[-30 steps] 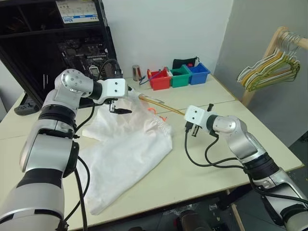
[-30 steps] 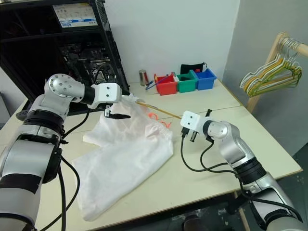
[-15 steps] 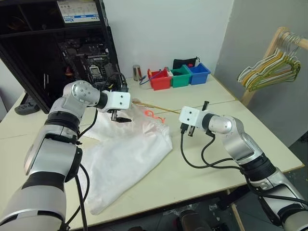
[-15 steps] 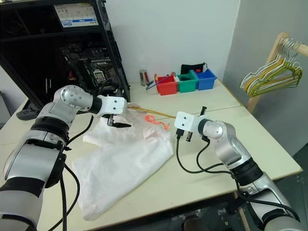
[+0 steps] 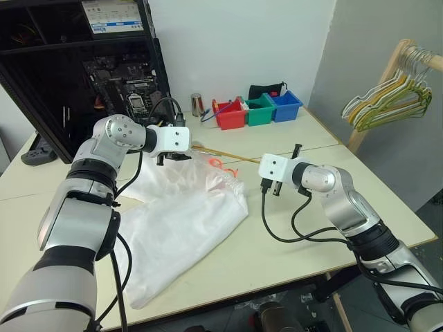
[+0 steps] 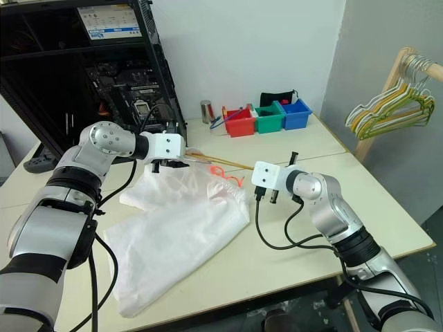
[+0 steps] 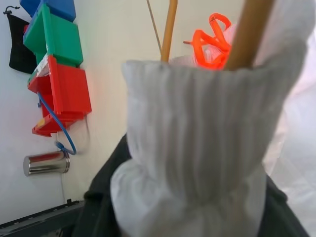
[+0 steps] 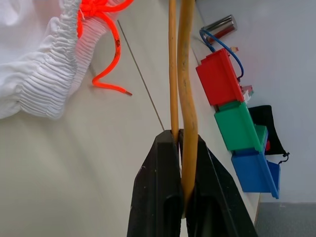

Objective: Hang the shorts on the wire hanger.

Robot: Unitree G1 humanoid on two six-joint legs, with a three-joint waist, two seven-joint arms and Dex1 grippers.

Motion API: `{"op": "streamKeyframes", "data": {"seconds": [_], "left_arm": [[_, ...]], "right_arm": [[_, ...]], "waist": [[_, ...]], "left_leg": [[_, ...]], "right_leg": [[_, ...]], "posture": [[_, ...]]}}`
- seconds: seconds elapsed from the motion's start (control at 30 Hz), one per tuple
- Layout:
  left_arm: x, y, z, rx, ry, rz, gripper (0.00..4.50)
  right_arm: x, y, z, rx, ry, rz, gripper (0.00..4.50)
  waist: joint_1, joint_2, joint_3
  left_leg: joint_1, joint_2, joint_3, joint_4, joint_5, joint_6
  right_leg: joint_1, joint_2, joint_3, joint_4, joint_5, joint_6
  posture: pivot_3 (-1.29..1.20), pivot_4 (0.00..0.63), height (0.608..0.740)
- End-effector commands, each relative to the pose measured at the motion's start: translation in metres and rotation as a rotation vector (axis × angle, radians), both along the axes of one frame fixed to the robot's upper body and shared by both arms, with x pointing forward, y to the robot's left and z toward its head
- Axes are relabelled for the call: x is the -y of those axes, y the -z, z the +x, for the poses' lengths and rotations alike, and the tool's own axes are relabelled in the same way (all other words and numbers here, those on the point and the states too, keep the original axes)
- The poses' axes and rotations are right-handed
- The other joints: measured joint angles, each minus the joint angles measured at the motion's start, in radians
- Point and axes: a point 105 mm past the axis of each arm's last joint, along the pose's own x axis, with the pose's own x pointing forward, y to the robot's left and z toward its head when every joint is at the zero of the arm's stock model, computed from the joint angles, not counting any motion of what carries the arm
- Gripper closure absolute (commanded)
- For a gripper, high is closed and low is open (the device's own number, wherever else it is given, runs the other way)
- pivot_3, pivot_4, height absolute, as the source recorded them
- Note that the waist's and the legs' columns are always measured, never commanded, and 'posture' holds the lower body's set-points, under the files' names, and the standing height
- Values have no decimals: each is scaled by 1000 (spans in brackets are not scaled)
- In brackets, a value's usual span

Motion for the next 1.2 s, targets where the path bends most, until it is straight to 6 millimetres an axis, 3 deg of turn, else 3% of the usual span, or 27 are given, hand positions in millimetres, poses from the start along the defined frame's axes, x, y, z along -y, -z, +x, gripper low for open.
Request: {"op": "streamKeyframes", "data": {"seconds": [0.03, 0.17, 0.47, 0.83, 0.97, 1.13, 1.2], "left_arm": [[10, -14, 1, 46, 34, -30, 3622], [10, -14, 1, 44, 36, -32, 4489], [12, -8, -1, 27, 47, -3, 4497], [13, -2, -3, 25, 58, -10, 4500], [15, 7, -7, 16, 86, 2, 4500], [11, 19, -15, -26, 85, -25, 4500], [10, 19, -17, -35, 78, -40, 4500]], "right_arm": [[-19, -28, -10, 104, -91, 38, 4500], [-18, -28, -9, 105, -89, 37, 4500], [-15, -28, -6, 86, -77, 42, 4500], [-1, -28, -14, 11, -96, 26, 2066], [13, -31, -23, -44, -91, 23, 1335], [42, -40, -25, -111, -10, 90, 48], [47, -38, -27, -154, 4, 116, 48]], "waist": [[0, 0, 0], [0, 0, 0], [0, 0, 0], [-1, 0, 0], [-1, 0, 0], [-2, 0, 0], [-2, 0, 0]], "left_leg": [[0, 0, 0, 0, 0, 0], [0, 0, 0, 0, 0, 0], [0, 0, 0, 0, 0, 0], [0, 0, 0, 0, 0, 0], [0, 0, 0, 0, 0, 0], [0, 0, 0, 1, 0, 0], [0, 0, 0, 1, 0, 0]], "right_leg": [[0, 0, 0, 0, 0, 0], [0, 0, 0, 0, 0, 0], [0, 0, 0, 0, 0, 0], [0, 0, 0, 0, 1, -1], [0, 0, 0, 0, 1, -1], [0, -1, 0, 0, 1, -1], [1, -1, 0, 0, 1, -1]], "posture": [[-192, 0, 740], [-193, 0, 740], [-199, 0, 740], [-212, 0, 740], [-219, 0, 740], [-225, 0, 740], [-226, 0, 740]]}}
